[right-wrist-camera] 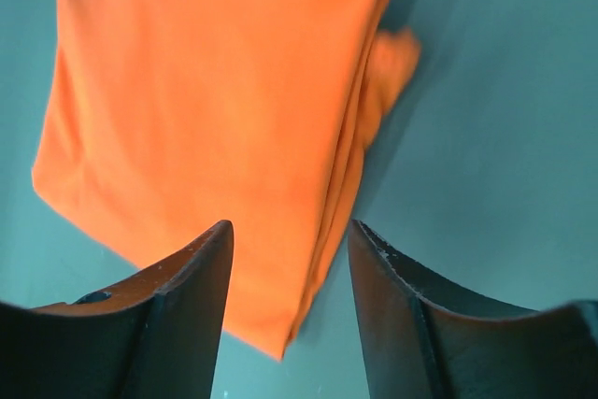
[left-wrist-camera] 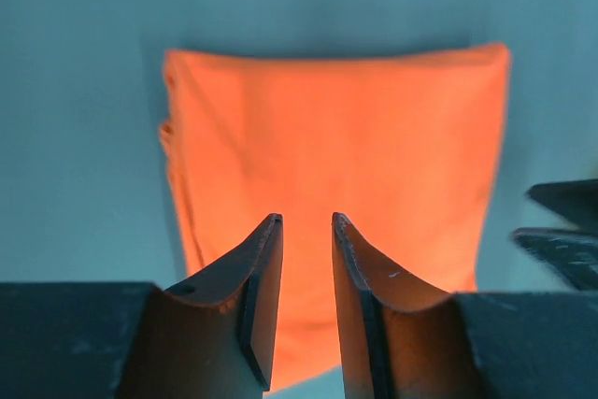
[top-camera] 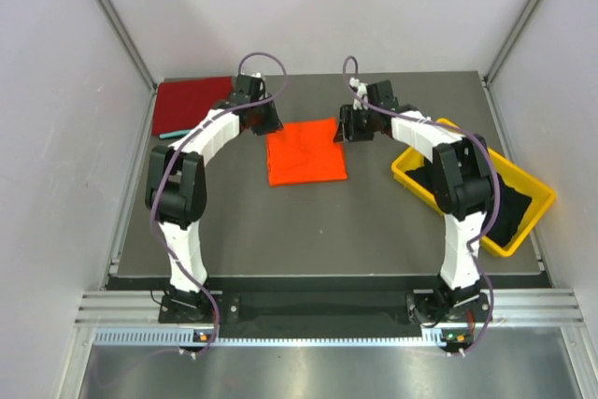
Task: Fold and stack the t-shirts
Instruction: Fold the tshirt
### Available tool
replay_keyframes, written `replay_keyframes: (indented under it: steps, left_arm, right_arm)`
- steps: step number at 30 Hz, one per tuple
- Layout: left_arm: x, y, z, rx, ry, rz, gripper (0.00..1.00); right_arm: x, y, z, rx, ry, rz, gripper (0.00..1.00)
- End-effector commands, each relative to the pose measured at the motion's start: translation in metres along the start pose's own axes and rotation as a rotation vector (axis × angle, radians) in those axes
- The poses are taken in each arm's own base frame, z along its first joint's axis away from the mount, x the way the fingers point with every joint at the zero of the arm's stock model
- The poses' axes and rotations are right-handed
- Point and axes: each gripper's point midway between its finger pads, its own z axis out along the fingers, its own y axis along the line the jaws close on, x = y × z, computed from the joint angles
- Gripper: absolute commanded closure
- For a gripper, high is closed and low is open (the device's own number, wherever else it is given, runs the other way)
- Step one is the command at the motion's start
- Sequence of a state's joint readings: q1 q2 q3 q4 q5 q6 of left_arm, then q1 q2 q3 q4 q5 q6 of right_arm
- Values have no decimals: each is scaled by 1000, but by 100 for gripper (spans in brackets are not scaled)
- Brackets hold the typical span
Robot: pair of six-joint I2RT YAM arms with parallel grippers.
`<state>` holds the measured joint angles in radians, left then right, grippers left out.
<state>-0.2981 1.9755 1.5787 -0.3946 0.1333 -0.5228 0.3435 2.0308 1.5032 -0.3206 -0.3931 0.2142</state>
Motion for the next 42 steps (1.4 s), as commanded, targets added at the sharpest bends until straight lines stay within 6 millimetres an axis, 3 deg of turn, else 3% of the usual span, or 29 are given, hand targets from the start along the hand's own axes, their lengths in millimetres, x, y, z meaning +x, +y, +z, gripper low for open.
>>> replay_keyframes:
  steps: [1, 11, 17, 24, 28, 32, 35, 37, 40, 42]
  left_arm:
    - [5, 17, 26, 17, 51, 11, 67]
    - [-22, 47, 63, 8, 26, 14, 68]
    - [-24, 69, 77, -27, 17, 3, 68]
    - [-20, 83, 88, -65, 26, 14, 68]
    - [-27, 82, 86, -53, 15, 11, 68]
    - [-39, 57, 74, 61, 31, 34, 66]
    - [-48, 40, 52, 113, 42, 56, 63]
    - [-54, 32, 33, 124, 32, 79, 55]
    - [-55, 21, 8, 166, 26, 85, 49]
    - [-46, 18, -2, 197, 43, 77, 48]
  right_arm:
    - [-33, -5, 12, -7, -64, -15, 47]
    - [-61, -21, 55, -37, -119, 1, 46]
    - [-68, -36, 71, -59, -189, 77, 49]
    - [-63, -56, 73, -104, -235, 184, 84]
    - [-63, -62, 73, -145, -236, 208, 86]
    - [-66, -56, 70, -209, -238, 218, 74]
    - [-71, -50, 59, -228, -231, 219, 61]
    - [-72, -46, 53, -231, -225, 209, 52]
    - [-74, -38, 35, -223, -227, 195, 46]
    - [-76, -31, 23, -223, -225, 184, 42]
